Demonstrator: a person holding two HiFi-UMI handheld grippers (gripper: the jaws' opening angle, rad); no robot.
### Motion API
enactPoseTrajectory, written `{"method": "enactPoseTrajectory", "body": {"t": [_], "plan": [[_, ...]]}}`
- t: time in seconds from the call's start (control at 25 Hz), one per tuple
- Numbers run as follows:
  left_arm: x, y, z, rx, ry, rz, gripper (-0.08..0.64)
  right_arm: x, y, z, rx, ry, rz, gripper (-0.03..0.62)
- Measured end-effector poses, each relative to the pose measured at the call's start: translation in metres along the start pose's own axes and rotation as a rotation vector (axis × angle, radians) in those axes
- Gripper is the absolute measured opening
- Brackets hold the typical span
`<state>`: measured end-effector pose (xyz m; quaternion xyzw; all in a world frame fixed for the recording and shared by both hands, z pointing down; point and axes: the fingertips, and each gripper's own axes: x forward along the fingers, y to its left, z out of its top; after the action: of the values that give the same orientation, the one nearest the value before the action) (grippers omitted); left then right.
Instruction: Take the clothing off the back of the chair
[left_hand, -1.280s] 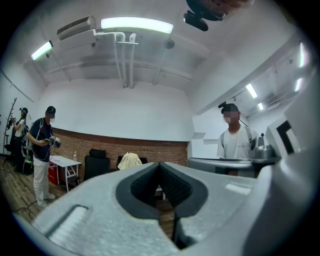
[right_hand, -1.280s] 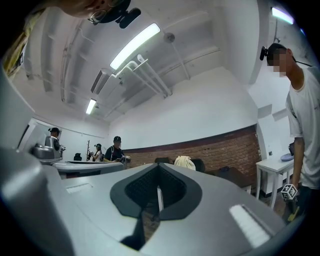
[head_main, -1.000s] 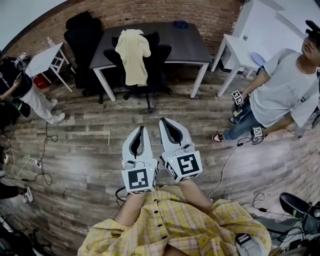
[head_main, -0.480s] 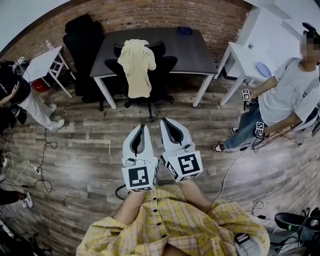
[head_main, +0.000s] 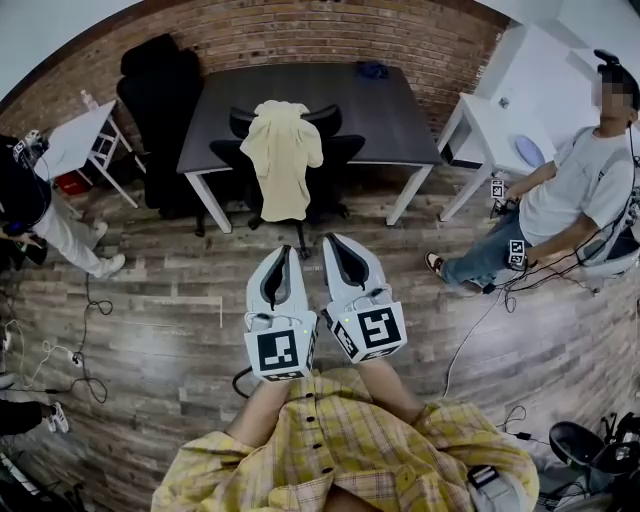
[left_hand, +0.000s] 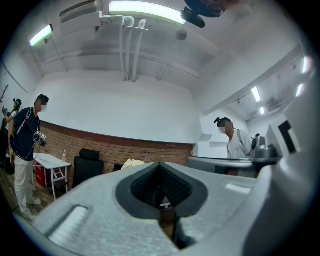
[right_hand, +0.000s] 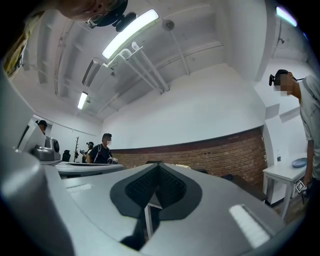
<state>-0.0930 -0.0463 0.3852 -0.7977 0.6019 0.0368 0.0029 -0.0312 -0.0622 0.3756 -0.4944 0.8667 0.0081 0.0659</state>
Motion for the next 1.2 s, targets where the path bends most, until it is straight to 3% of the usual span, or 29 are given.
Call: {"method": "enactPoseTrajectory", "body": {"t": [0.36,0.8,1.2], "plan": [[0.054,0.038,0.001,-0.010,0.002,-0.044,-0.003,0.061,-0.013,-0.002,-0.018,0.008,-0.049,0.000],[0.090,0.052,-0.002,-0.026,0.015,-0.074,-0.003,0.089,-0.027,-0.006,-0.027,0.027,-0.088,0.000],[0.136,0.050,-0.004,-0.018,0.022,-0.022,-0.003,0.117,-0.067,-0.008,-0.017,0.022,-0.059,0.000]]}}
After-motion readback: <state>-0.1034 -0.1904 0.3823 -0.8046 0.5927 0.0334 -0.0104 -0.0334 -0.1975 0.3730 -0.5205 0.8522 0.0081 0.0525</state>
